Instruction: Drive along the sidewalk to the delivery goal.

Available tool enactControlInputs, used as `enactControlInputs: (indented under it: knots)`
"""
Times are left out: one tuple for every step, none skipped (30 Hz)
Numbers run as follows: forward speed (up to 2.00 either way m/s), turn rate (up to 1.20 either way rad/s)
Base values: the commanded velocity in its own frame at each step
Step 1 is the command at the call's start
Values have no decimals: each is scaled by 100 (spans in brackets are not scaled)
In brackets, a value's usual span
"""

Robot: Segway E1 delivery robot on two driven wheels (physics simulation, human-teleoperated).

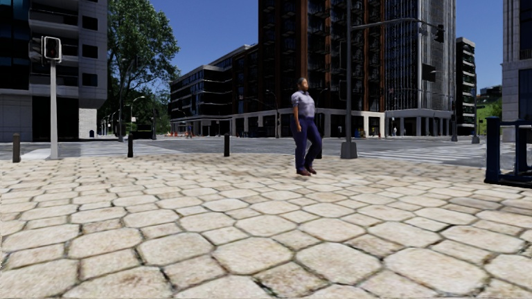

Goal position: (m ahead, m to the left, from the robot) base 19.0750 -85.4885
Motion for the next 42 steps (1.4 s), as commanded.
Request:
enactControlInputs:
  knots:
    - [153, 0]
    - [153, 0]
    - [153, 0]
    - [153, 0]
    - [153, 0]
    - [152, 0]
    - [152, 0]
    - [152, 0]
    - [152, 0]
    - [152, 0]
    - [152, 0]
    - [152, 0]
    - [151, 0]
    - [151, 0]
    - [151, 0]
    - [151, 0]
    - [150, 0]
    - [150, 0]
    - [150, 0]
    - [150, 0]
    - [150, 0]
    - [150, 0]
    - [150, 0]
    - [150, 0]
    - [150, 0]
    - [150, 0]
    - [150, 0]
    - [150, 0]
    - [150, 0]
    - [150, 0]
    - [150, 0]
    - [150, 0]
    - [150, 0]
    - [149, 0]
    - [146, 0]
    - [139, 0]
    - [136, 0]
    - [135, 0]
    - [134, 0]
    - [133, 0]
    - [132, 0]
    - [132, 0]
